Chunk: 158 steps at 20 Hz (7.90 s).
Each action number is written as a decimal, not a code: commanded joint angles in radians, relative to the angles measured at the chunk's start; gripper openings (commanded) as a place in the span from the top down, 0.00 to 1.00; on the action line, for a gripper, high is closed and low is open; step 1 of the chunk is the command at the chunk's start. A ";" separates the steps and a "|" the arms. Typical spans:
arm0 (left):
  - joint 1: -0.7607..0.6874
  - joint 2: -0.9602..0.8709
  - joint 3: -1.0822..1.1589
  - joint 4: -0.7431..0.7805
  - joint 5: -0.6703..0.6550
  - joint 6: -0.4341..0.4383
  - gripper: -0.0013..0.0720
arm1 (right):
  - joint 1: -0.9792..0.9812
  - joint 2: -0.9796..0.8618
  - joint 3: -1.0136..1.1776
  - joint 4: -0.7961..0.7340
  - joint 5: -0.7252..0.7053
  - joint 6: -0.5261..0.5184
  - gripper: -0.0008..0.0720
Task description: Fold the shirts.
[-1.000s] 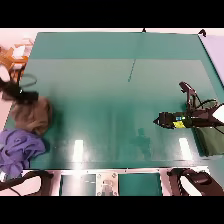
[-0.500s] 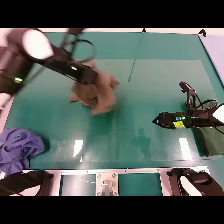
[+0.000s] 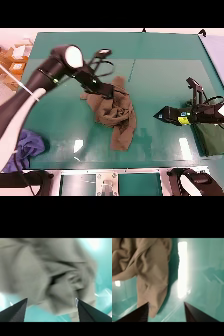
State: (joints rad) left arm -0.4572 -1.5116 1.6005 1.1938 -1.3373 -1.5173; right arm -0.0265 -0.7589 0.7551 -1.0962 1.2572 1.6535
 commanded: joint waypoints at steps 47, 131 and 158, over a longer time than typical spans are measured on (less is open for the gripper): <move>0.531 0.434 0.256 -0.370 -0.068 0.216 0.95 | -0.267 -0.043 0.777 0.311 -0.013 -0.319 0.96; 0.735 -0.412 0.364 -0.422 -0.341 0.128 0.02 | -0.469 -0.809 0.570 0.280 0.061 -0.401 0.60; 0.721 -0.013 -0.755 -0.555 0.128 0.410 0.95 | -0.414 -0.805 0.134 0.503 -0.047 -0.607 0.96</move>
State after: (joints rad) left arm 0.2684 -1.5131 0.7959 0.7109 -1.1084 -1.1492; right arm -0.4389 -1.5738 0.8627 -0.6212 1.1084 1.0508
